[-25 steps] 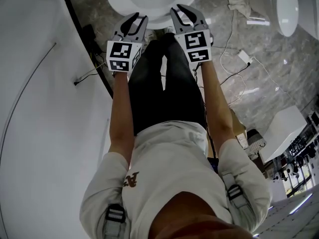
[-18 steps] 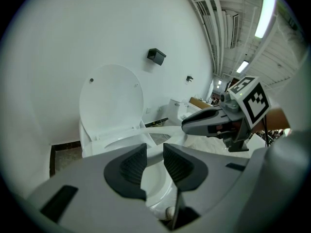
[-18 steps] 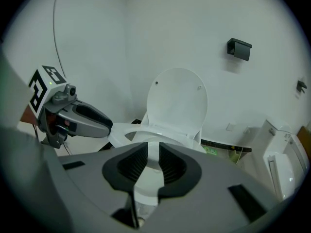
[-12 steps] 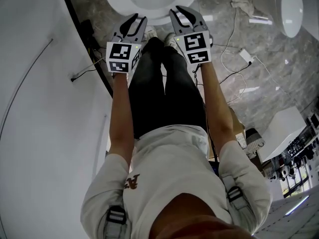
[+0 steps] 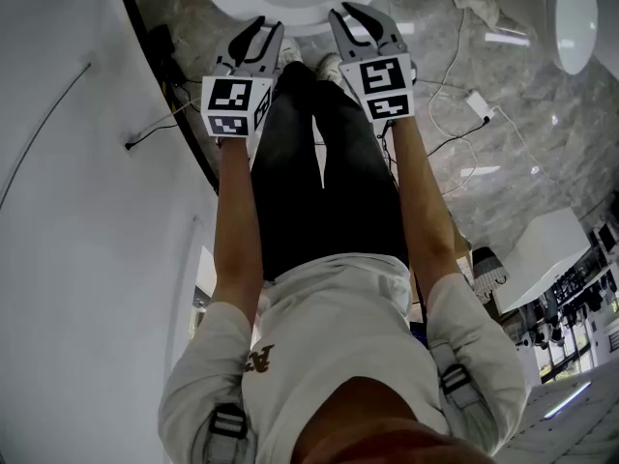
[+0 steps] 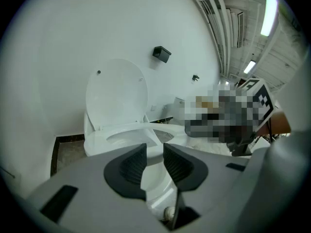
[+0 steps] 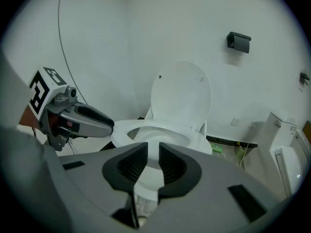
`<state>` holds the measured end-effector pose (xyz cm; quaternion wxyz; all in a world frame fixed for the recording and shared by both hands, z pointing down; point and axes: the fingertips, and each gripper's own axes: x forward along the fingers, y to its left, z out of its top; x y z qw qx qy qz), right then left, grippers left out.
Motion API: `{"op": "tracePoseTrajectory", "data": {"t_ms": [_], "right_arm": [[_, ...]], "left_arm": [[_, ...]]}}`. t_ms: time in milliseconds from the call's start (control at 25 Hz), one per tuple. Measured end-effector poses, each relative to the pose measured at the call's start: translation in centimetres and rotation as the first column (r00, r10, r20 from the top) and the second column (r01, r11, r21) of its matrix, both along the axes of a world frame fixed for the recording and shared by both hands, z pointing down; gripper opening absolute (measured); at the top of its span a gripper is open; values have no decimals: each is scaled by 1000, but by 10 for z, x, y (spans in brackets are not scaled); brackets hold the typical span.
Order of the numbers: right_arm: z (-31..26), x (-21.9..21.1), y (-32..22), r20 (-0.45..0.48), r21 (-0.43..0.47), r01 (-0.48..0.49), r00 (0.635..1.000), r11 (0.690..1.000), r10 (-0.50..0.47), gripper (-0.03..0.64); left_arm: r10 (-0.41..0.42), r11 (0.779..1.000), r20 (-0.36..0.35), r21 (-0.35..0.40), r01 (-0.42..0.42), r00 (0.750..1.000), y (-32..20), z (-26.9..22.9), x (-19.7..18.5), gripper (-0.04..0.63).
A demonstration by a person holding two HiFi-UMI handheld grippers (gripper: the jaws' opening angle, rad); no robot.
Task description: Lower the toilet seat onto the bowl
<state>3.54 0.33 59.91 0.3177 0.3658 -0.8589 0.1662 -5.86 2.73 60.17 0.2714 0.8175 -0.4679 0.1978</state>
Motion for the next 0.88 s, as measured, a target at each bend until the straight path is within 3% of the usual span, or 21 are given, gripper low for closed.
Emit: {"op": "tracePoseTrajectory", "data": {"t_ms": [880], "right_arm": [[41,3,23,-24,-24,8,1000,1000,-9,86]], "left_arm": [[-27,1000,-21,-9,27,999,20,40,3,118]]}}
